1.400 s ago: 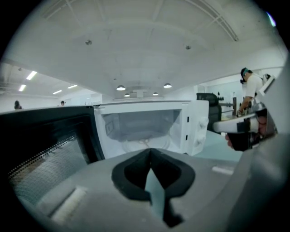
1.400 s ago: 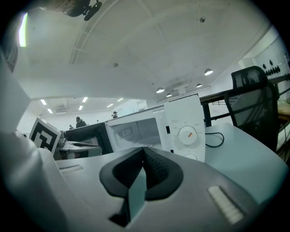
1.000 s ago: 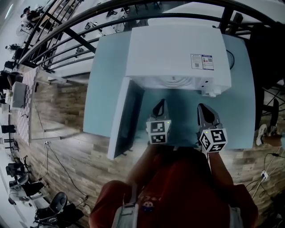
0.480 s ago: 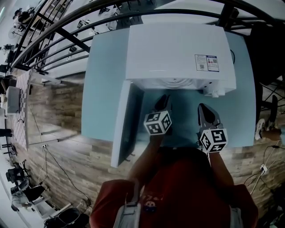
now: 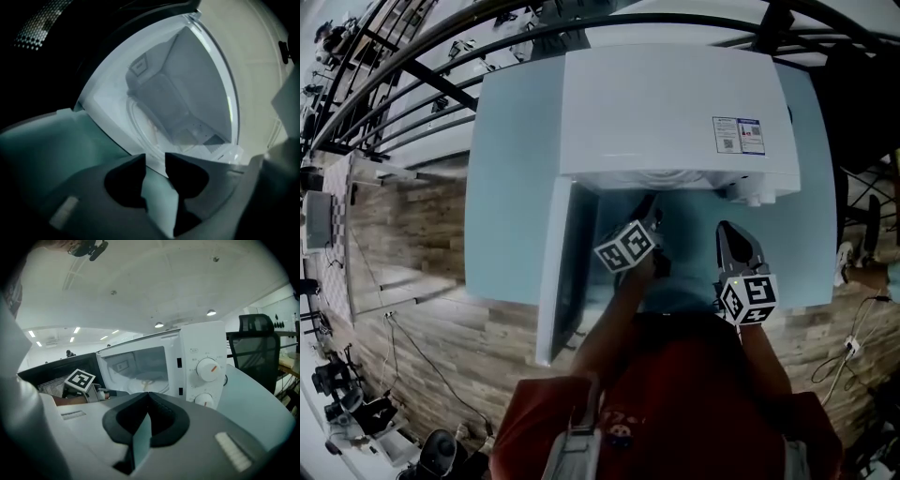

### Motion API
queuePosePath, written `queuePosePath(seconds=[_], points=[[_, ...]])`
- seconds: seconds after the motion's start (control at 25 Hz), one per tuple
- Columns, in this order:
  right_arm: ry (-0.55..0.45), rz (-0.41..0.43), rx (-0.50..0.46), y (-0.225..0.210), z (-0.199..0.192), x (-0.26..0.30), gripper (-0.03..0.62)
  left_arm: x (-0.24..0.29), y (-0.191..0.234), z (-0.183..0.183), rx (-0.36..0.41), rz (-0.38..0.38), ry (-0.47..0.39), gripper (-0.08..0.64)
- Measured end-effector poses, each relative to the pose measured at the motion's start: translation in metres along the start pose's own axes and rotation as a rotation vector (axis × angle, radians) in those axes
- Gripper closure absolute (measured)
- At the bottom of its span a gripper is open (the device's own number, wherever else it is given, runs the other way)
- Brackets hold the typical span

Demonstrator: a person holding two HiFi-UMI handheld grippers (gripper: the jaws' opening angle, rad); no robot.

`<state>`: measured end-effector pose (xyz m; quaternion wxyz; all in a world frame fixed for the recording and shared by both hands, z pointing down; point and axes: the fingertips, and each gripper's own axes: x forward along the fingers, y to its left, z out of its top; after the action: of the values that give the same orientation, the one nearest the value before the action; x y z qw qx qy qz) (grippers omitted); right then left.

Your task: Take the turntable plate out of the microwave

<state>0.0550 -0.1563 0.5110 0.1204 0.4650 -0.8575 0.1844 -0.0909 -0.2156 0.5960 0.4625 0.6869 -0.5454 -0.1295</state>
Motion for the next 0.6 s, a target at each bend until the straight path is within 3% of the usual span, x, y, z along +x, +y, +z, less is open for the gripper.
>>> queuePosePath(seconds=[0.36,0.6], points=[[0.026,-0.014,-0.012,0.002,-0.006,0.007,0.592,0.014,0.010,0.002,-0.220,-0.019,-0.038,0.433],[0.039,-0.014,-0.019,0.002,-0.009,0.010,0.592,0.021,0.011,0.003,-0.306,-0.026,-0.067,0.459]])
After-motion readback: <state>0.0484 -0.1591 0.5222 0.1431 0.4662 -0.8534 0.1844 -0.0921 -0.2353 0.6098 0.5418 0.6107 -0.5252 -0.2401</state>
